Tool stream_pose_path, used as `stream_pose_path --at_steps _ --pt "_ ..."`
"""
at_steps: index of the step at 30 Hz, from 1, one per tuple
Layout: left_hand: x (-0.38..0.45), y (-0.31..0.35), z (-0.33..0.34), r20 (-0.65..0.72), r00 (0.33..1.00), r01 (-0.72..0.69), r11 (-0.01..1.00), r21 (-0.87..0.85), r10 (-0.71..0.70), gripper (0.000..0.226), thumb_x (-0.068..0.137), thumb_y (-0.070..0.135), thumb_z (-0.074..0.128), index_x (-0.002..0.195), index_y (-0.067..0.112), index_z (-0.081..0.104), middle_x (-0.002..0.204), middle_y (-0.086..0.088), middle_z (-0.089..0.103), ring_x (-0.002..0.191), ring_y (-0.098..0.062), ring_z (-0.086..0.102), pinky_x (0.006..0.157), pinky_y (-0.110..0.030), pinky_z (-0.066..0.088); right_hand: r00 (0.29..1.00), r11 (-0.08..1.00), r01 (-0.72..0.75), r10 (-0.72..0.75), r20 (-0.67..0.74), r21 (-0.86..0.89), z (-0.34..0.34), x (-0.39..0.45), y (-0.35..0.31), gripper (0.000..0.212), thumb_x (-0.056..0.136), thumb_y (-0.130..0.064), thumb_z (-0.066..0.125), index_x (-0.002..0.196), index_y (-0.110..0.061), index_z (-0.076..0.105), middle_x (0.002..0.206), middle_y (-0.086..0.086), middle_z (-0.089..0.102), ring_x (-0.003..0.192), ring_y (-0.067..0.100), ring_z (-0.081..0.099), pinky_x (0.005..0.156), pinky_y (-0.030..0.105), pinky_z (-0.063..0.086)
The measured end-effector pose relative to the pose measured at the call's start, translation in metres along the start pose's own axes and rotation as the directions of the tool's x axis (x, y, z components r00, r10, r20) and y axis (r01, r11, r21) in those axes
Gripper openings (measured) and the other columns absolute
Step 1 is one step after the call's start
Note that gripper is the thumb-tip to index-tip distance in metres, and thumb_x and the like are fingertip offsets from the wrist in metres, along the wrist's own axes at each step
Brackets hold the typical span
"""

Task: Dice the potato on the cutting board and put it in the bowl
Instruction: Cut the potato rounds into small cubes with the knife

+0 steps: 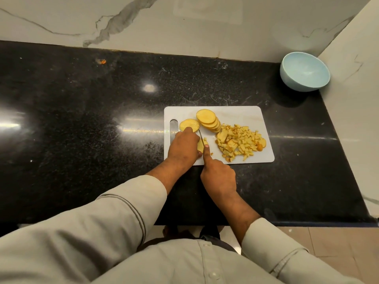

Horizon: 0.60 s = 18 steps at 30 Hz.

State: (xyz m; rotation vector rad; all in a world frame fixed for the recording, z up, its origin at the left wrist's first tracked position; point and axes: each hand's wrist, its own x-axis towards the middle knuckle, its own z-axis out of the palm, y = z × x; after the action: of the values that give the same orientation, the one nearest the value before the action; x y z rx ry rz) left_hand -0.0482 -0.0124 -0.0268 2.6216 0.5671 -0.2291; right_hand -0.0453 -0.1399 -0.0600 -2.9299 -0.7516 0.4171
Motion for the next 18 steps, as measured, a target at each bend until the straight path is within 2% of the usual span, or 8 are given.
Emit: stream_pose_path --at_steps 6,14,16,18 --pt "-0.001 0.003 0.000 -0.007 0.999 -0.032 0.997 0.076 0.032 0.023 0.087 0.021 0.064 0.108 0.013 0.067 0.113 -0.010 0.049 0.105 -0.031 0.048 0.081 -0.035 0.043 1.000 0.999 -0.014 0.014 0.004 0.051 0.006 0.009 -0.005 0.074 0.090 -0.020 0.040 0.153 -0.028 0.002 0.085 0.007 0.061 0.076 0.028 0.061 0.056 0.034 0.033" --pt "-0.001 0.003 0.001 -0.013 1.000 -0.013 0.999 0.034 0.013 0.021 0.087 0.021 0.065 0.105 0.010 0.067 0.114 -0.009 0.047 0.105 -0.031 0.047 0.080 -0.036 0.044 0.999 1.000 0.005 -0.006 0.053 0.019 0.002 0.008 -0.001 0.076 0.090 -0.017 0.040 0.153 -0.029 0.000 0.092 0.008 0.063 0.079 0.028 0.062 0.058 0.034 0.033" --pt "-0.001 0.002 0.003 -0.015 1.000 -0.015 0.999 0.048 0.016 0.026 0.086 0.026 0.068 0.108 0.012 0.067 0.114 -0.008 0.047 0.105 -0.030 0.047 0.082 -0.036 0.045 0.997 1.000 0.009 -0.009 0.072 -0.004 0.002 -0.002 0.000 0.076 0.091 -0.018 0.041 0.153 -0.027 -0.002 0.087 0.007 0.060 0.073 0.026 0.059 0.055 0.032 0.030" --pt "0.000 0.000 0.005 -0.010 1.000 -0.014 0.999 0.040 0.014 0.036 0.084 0.029 0.071 0.116 0.014 0.066 0.116 -0.007 0.047 0.107 -0.030 0.047 0.085 -0.037 0.046 0.996 0.999 0.004 -0.001 0.091 -0.040 0.002 -0.016 0.004 0.076 0.091 -0.018 0.040 0.153 -0.026 -0.004 0.073 0.002 0.048 0.059 0.021 0.046 0.050 0.031 0.026"
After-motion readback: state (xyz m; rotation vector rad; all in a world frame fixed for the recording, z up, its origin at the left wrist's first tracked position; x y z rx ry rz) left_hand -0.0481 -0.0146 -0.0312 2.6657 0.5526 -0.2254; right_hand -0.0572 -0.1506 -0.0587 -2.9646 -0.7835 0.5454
